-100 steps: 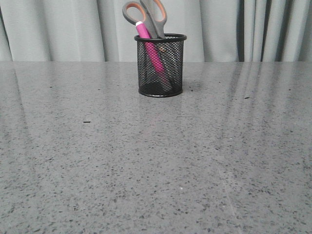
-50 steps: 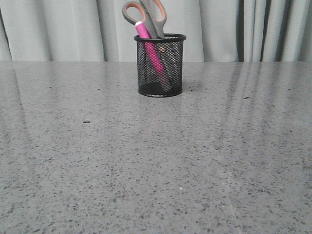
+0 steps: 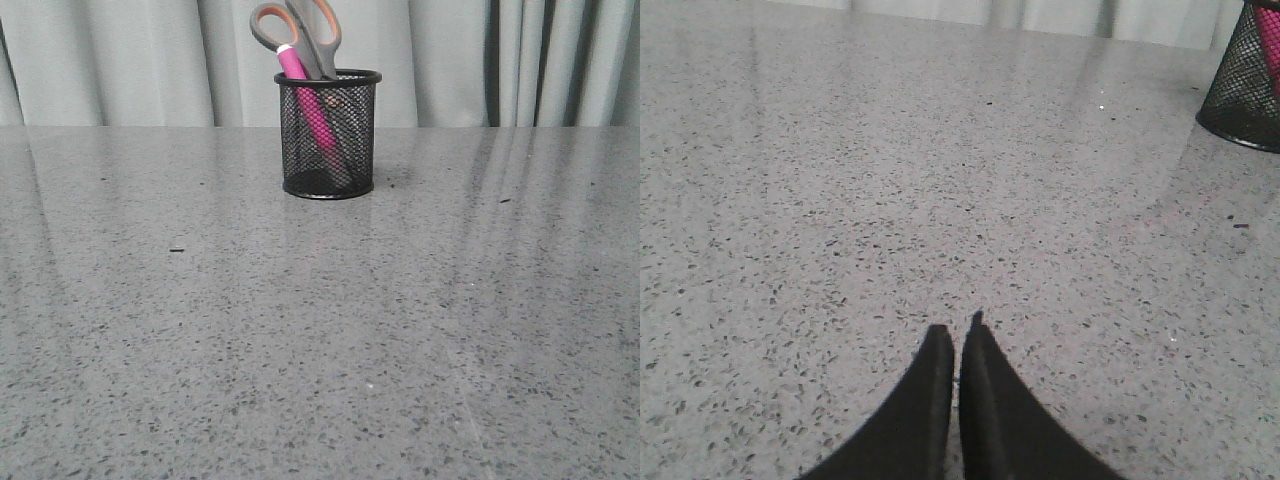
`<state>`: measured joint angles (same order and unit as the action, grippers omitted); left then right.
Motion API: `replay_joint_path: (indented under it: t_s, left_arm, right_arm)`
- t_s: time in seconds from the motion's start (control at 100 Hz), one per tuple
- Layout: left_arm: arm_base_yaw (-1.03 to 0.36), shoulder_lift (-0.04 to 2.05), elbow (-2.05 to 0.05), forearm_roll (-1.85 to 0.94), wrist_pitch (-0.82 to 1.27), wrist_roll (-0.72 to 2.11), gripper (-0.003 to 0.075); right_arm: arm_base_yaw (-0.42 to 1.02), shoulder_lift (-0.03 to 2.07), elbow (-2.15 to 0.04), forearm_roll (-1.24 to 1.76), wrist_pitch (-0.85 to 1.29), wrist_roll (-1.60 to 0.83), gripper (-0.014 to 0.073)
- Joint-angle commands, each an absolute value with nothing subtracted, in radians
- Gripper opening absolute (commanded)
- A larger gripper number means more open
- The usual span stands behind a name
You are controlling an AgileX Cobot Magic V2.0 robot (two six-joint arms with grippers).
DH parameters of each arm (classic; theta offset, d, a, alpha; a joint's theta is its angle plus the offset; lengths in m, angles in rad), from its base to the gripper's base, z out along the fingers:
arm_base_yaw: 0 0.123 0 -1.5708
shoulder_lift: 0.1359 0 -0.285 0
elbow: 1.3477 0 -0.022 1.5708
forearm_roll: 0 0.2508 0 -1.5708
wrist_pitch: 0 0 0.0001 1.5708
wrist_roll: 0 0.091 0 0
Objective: Put pen and scissors into bin
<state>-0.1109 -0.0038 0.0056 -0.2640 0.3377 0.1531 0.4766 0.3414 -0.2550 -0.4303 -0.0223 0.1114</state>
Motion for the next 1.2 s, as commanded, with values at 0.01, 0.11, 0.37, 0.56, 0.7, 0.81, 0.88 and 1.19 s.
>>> replay_joint_path:
  t_s: [0.01, 0.11, 0.37, 0.56, 0.7, 0.81, 0.88, 1.19]
  left_arm:
    - [-0.106, -0.036, 0.027, -0.283, 0.287, 0.145, -0.0020]
    - [-0.106, -0.036, 0.027, -0.283, 0.287, 0.145, -0.0020]
    - [-0.106, -0.036, 0.027, -0.283, 0.287, 0.145, -0.0020]
    - [-0.106, -0.036, 0.027, -0.283, 0.287, 0.145, -0.0020]
    - [-0.106, -0.036, 0.027, -0.285, 0.287, 0.145, -0.0020]
    - [-0.106, -0.036, 0.027, -0.285, 0.288, 0.145, -0.0020]
    - [-0.106, -0.036, 0.027, -0.285, 0.288, 0.145, -0.0020]
    - [-0.106, -0.036, 0.027, -0.285, 0.288, 0.145, -0.0020]
  right_arm:
    - [0.462, 0.345, -0.245, -0.403, -0.083, 0.106, -0.0066]
    - [0.398, 0.345, -0.175, -0.261, -0.076, 0.106, -0.0066]
    - [0.171, 0.219, 0.028, -0.181, -0.070, 0.106, -0.0066]
    - [0.086, 0.012, 0.025, -0.144, 0.258, 0.106, -0.0066]
    - [0.052, -0.025, 0.025, -0.143, 0.299, 0.104, -0.0066]
    - [0.044, -0.032, 0.025, -0.123, 0.295, 0.104, -0.0066]
    - [0.044, -0.033, 0.025, -0.077, 0.295, 0.104, -0.0066]
    - [0.044, -0.033, 0.025, -0.077, 0.295, 0.104, -0.0066]
